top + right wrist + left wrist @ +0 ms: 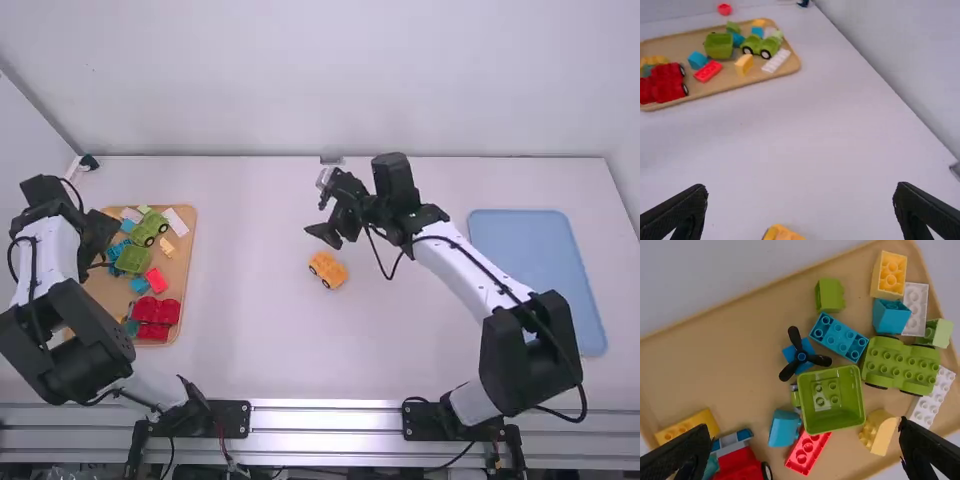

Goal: Assemble lego blocks to make yellow taxi

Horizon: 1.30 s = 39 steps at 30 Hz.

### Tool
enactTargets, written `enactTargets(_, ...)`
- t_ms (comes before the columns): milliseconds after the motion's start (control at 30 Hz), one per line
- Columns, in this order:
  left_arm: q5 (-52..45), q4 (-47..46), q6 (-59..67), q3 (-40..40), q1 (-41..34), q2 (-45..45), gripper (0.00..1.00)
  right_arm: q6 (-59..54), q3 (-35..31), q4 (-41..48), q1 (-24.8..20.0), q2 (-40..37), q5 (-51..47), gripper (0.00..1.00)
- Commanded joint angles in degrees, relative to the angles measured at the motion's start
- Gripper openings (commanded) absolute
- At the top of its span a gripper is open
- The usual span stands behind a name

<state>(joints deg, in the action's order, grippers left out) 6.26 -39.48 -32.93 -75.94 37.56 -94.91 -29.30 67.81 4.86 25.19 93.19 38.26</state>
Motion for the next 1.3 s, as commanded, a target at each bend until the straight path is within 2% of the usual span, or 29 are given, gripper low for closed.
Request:
enactTargets(0, 0.66, 0.48, 1.4, 0.26, -0.17, 0.74, 0.99, -1.18, 2.23, 0.33, 1.53, 0.15, 0.92, 0.99)
enactTargets(100, -0.55, 1.97, 2.08, 0.26, -0.33, 0.74, 0.99, -1.18, 2.34, 0.52, 2.45, 0.13, 1.18, 0.99)
enactTargets(233, -6.99, 4.15, 8.33, 0.24, -0.35, 0.72, 0.99, -1.18, 2.29, 1.2, 2.38, 0.15, 4.74, 0.99)
enactTargets(633, -6.73, 8.33, 8.28, -0.98, -1.03, 0.7, 0.99, -3.76, 2.29, 0.94, 2.54, 0.15, 5.18, 0.99)
enactTargets(733, -6.86, 7.17, 9.81, -4.24, -1.75, -0.76, 0.99, -3.67, 2.29, 1.01, 2.56, 0.15, 3.96, 0.99)
enactTargets(933, -2.4, -0.94, 10.01, -15.91, -3.69, -5.73, 0.99, -3.54, 2.29, 0.94, 2.56, 0.15, 0.28, 0.99)
enactTargets(1000, -2.4, -4.46, 9.88, -23.08, -4.44, -9.79, 0.99, -3.52, 2.29, 0.98, 2.43, 0.15, 0.44, 0.99)
enactTargets(1267, -2.14, -15.72, 8.55, -40.39, -3.93, -21.51, 0.99, -3.52, 2.29, 1.05, 1.9, 0.15, 0.2, 0.99)
